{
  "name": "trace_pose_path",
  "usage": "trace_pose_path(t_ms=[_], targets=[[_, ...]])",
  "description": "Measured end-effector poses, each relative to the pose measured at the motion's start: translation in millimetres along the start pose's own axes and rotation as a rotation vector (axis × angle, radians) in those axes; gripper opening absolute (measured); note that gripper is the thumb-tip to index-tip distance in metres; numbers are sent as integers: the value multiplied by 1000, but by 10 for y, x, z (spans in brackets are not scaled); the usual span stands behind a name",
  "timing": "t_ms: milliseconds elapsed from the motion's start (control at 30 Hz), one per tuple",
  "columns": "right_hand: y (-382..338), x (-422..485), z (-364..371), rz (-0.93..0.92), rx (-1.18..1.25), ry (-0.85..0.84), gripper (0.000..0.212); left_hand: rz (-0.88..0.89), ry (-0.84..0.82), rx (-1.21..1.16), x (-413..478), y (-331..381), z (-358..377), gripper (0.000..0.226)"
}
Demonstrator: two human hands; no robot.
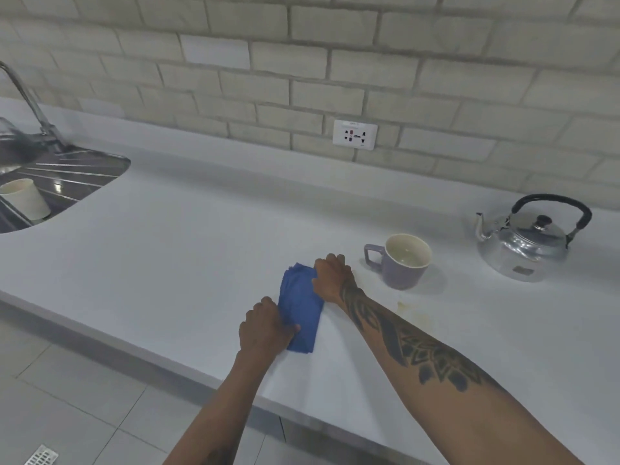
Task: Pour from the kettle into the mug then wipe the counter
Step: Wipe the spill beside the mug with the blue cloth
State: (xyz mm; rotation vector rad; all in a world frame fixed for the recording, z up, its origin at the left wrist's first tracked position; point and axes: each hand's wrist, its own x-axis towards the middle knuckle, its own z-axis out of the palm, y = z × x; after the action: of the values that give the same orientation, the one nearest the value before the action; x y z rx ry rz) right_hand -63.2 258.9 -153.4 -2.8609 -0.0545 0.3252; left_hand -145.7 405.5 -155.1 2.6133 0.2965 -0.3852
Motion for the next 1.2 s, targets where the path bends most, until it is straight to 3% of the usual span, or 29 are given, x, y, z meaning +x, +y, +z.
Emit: trace_pose_path(t_ms=[267, 567, 900, 1200], targets=[[65, -194, -185, 35, 361, 82, 9, 40, -79, -114, 64, -34, -9, 25], [627, -895, -592, 154, 524, 202, 6, 220, -302, -236, -96, 394, 132, 35], [1919, -1800, -981, 501, 481, 291, 23, 381, -615, -310, -844, 1379, 825, 46], [2489, -1870, -605, 558, 421, 270, 32, 590, -555, -302, -1027, 1551, 1152, 25]])
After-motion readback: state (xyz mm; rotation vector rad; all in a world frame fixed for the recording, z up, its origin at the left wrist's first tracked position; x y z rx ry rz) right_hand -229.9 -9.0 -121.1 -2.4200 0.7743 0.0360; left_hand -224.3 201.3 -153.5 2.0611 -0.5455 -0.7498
